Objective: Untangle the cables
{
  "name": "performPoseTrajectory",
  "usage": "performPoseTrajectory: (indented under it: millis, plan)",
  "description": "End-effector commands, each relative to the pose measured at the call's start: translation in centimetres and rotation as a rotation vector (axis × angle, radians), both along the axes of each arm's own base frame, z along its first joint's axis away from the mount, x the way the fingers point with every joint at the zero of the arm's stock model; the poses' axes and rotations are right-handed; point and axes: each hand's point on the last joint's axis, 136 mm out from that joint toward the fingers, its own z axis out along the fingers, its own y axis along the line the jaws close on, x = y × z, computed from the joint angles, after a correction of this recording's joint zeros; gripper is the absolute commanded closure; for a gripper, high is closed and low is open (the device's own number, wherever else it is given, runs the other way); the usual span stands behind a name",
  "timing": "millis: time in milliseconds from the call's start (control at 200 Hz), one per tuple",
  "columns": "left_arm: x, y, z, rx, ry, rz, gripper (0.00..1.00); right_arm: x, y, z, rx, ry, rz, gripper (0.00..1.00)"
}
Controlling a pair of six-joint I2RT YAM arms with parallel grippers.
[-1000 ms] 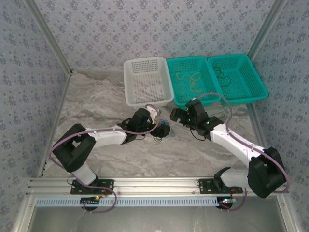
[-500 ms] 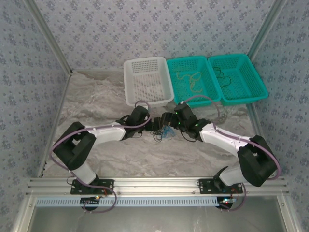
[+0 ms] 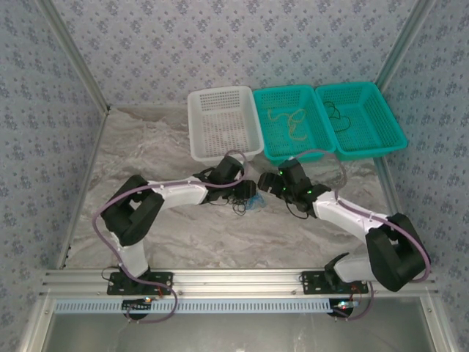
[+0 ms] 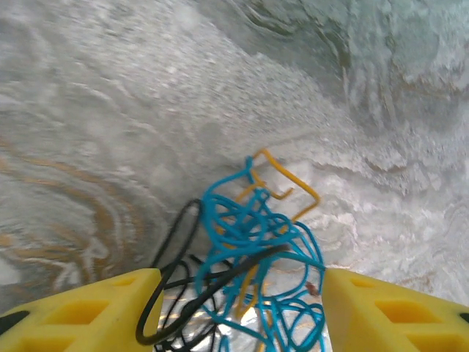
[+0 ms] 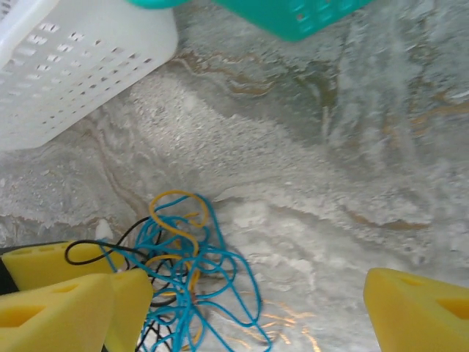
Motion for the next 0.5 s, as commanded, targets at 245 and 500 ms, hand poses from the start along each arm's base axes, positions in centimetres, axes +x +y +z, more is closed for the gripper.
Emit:
performPoseTrajectory:
  millis: [245, 500]
  plan:
    - [-1.6, -0.8, 1.8, -0.006, -0.084, -0.101, 0.33, -2.3, 0.8, -1.4, 0.054, 0.05, 0.131, 0.26]
    - [-0.7, 2.5, 2.2, 0.01, -0.126, 0.065, 0.26, -2.1, 3.1, -1.3, 0.116, 0.026, 0.236, 0.34]
